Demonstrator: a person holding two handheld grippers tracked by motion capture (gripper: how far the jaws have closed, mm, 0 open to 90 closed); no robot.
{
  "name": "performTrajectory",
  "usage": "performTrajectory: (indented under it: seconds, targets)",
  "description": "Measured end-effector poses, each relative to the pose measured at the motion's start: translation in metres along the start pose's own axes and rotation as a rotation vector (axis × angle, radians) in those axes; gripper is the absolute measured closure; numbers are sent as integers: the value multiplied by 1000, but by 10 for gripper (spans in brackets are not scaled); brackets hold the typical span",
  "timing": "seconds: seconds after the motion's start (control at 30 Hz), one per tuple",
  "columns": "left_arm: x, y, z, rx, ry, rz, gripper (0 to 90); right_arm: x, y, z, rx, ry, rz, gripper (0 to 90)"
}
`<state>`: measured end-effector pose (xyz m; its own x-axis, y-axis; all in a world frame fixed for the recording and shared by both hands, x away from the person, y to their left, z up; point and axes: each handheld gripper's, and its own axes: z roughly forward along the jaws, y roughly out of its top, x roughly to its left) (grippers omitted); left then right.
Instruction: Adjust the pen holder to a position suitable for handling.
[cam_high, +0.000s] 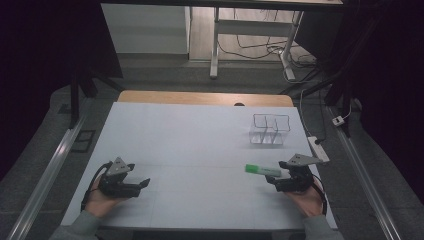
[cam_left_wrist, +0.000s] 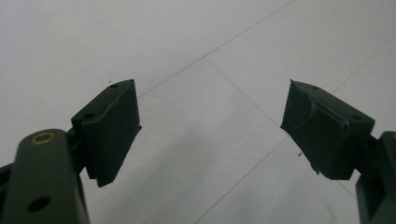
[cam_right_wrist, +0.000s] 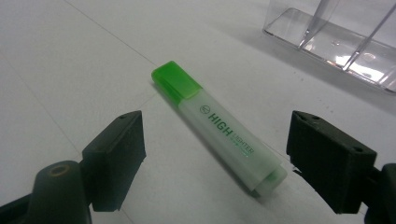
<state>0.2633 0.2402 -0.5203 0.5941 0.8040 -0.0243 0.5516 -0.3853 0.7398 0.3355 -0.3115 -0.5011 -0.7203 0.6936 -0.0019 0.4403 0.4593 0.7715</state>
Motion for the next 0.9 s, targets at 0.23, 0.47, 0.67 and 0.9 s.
performTrajectory:
  seconds: [0.23,0.47,0.67,0.9]
  targets:
    - [0,1,1,-1,2,4,188,0,0,0,-1,3,5,196]
    - [0,1,0,-4,0,3,188,0,0,0,3,0,8,202]
    - [0,1,0,-4,-2,2,188,0,0,2,6,2,6,205]
    - [0,2,2,1,-5,1,188,0,1,2,6,-8,12,213]
